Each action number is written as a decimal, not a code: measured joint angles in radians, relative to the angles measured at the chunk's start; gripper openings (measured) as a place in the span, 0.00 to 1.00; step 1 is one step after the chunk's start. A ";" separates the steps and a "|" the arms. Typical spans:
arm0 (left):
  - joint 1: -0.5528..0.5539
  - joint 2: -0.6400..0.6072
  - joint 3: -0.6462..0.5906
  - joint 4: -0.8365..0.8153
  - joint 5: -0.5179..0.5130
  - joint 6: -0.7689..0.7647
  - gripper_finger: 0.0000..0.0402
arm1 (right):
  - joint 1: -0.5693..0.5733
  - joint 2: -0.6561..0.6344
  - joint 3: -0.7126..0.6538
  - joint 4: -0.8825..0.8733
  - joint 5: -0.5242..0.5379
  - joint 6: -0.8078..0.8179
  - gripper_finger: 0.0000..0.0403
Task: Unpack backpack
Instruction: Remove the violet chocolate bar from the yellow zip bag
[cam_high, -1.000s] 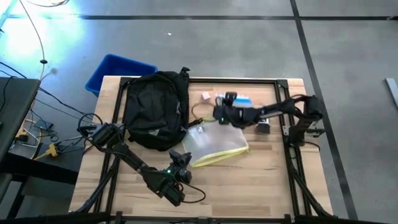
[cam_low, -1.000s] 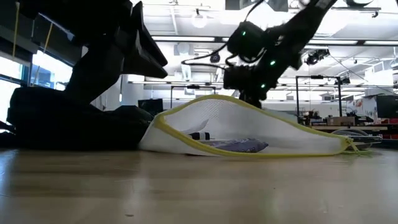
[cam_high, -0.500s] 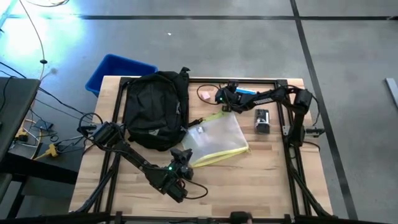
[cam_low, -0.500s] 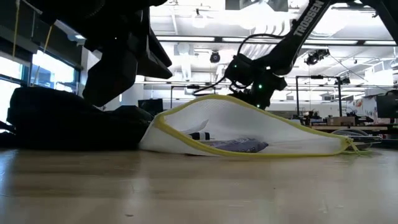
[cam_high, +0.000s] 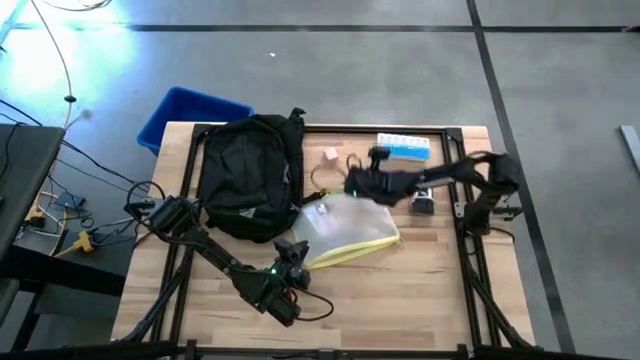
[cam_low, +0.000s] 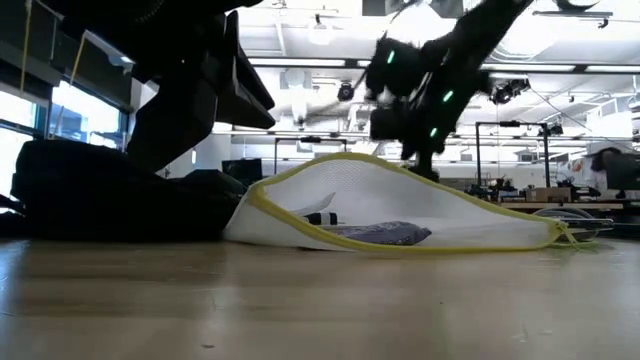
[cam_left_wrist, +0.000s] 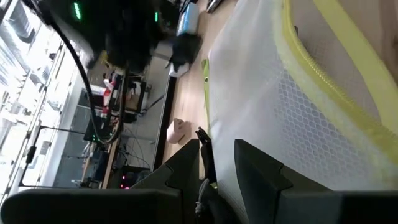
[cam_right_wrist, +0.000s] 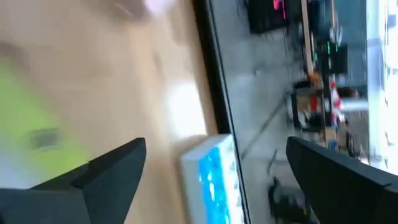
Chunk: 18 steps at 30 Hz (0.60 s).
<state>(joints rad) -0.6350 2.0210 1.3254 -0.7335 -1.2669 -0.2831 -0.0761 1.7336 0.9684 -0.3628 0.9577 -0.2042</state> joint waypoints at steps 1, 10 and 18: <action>0.000 0.000 0.000 0.001 0.000 -0.003 0.21 | 0.053 -0.022 0.000 -0.034 -0.004 0.047 0.90; -0.014 0.000 0.000 0.009 0.000 -0.055 0.21 | 0.543 -0.097 0.000 0.172 -0.474 0.364 0.81; -0.008 0.000 0.000 0.029 -0.001 -0.045 0.21 | 0.667 0.075 0.001 0.394 -0.598 0.365 0.75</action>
<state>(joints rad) -0.6429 2.0209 1.3258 -0.7048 -1.2677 -0.3281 0.5911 1.8082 0.9690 0.0307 0.3596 0.1608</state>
